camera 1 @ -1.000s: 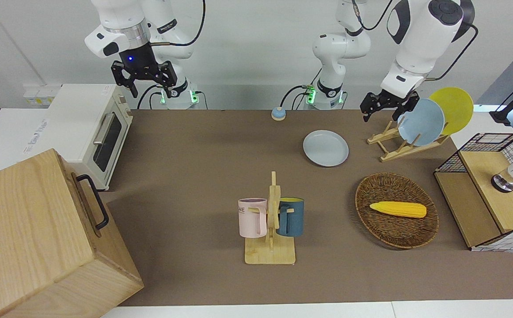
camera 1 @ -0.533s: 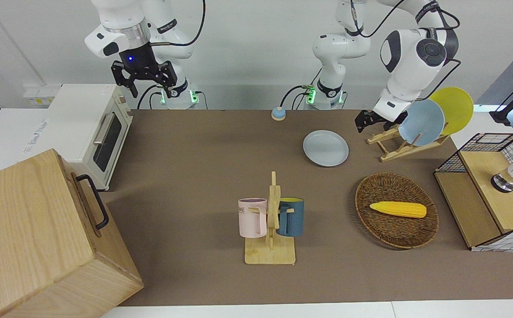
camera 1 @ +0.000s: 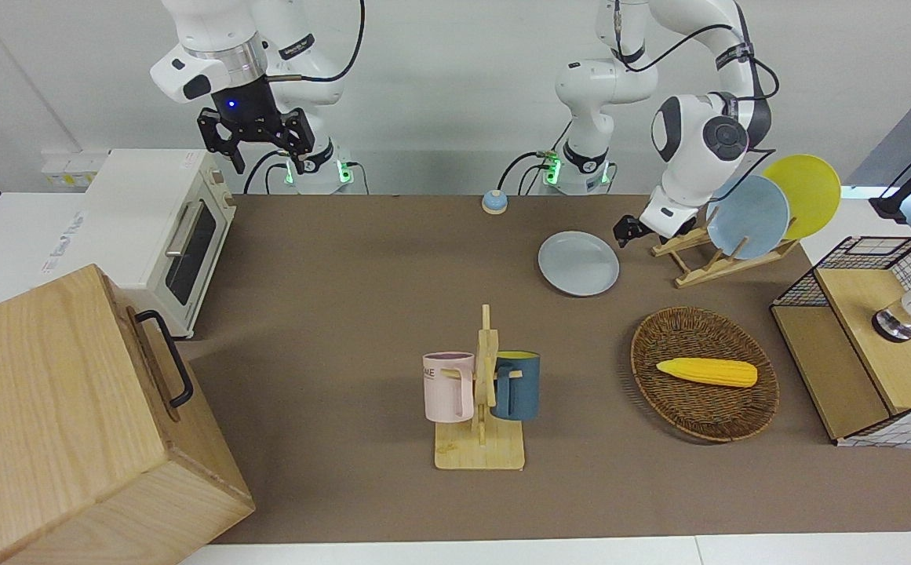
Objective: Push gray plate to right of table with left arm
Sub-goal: 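Lower the left gripper beside the gray plate's edge nearest it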
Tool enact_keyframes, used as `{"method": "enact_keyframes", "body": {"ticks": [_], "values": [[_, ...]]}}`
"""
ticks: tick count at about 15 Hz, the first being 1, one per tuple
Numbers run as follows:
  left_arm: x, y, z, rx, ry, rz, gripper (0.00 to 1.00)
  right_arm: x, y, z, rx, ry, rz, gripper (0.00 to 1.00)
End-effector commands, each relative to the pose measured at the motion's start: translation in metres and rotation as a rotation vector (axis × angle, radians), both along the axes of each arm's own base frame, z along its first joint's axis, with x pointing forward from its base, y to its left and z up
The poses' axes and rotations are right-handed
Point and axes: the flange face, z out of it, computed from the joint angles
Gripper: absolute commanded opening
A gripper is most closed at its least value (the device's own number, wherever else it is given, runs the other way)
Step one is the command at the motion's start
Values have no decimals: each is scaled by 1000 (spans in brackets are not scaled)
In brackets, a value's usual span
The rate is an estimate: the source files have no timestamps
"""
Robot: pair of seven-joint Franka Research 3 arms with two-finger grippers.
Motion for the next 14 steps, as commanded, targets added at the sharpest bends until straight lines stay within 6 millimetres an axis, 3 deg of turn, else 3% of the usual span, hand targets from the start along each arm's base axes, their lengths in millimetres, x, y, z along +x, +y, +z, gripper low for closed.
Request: {"method": "enact_keyframes", "body": {"ticks": [1, 4, 12, 14], "values": [[-33, 6, -40, -17, -23, 16, 987, -8, 0, 0, 9, 3, -21, 996], [-43, 2, -57, -24, -45, 17, 983, -8, 0, 0, 9, 3, -21, 996], [-61, -7, -60, -89, -82, 24, 949, -8, 0, 0, 9, 3, -21, 996], [-64, -12, -62, -90, -106, 13, 897, -8, 0, 0, 9, 3, -21, 996]]}}
